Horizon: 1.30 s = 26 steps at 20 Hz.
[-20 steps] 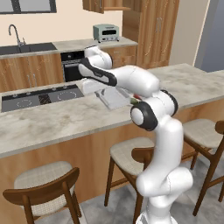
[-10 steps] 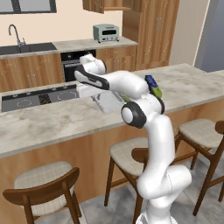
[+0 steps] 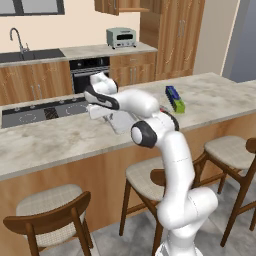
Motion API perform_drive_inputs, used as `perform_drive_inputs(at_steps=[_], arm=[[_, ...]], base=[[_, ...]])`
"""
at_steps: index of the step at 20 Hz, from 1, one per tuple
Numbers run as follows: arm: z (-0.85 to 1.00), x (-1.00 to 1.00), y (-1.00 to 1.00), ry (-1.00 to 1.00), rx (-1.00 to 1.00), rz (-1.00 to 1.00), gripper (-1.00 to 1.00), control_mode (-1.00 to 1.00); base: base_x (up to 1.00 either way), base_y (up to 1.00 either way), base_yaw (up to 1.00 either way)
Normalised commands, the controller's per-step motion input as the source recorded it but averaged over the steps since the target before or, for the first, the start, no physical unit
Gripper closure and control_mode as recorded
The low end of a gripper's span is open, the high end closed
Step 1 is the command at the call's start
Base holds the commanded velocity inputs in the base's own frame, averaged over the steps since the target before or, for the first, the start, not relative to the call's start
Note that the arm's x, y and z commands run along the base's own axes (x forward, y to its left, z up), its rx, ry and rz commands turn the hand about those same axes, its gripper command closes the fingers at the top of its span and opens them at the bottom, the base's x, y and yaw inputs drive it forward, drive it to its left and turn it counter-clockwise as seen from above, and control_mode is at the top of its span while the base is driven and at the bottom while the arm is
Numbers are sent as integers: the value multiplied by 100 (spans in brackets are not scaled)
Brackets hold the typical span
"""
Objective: Retrieve the tupperware and aluminum foil from the cabinet and place them on the dining counter near the plate with carrot and cucumber to prepare for storing leftovers.
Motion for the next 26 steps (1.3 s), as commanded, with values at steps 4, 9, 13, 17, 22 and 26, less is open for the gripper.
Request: perform_drive_inputs(at_steps=[4, 9, 13, 17, 22, 26], arm=[[-46, 64, -6, -1, 5, 5, 100, -100], [-41, 33, -6, -3, 2, 4, -100, -100], [1, -49, 0, -26, -2, 0, -100, -100], [1, -96, 0, -44, -5, -4, -100, -100], [18, -100, -30, -36, 0, -4, -100, -100], [-10, -100, -83, -33, 6, -4, -100, -100]], base=[[0, 0, 0], [0, 0, 0], [0, 0, 0], [0, 0, 0], [0, 0, 0], [0, 0, 0]])
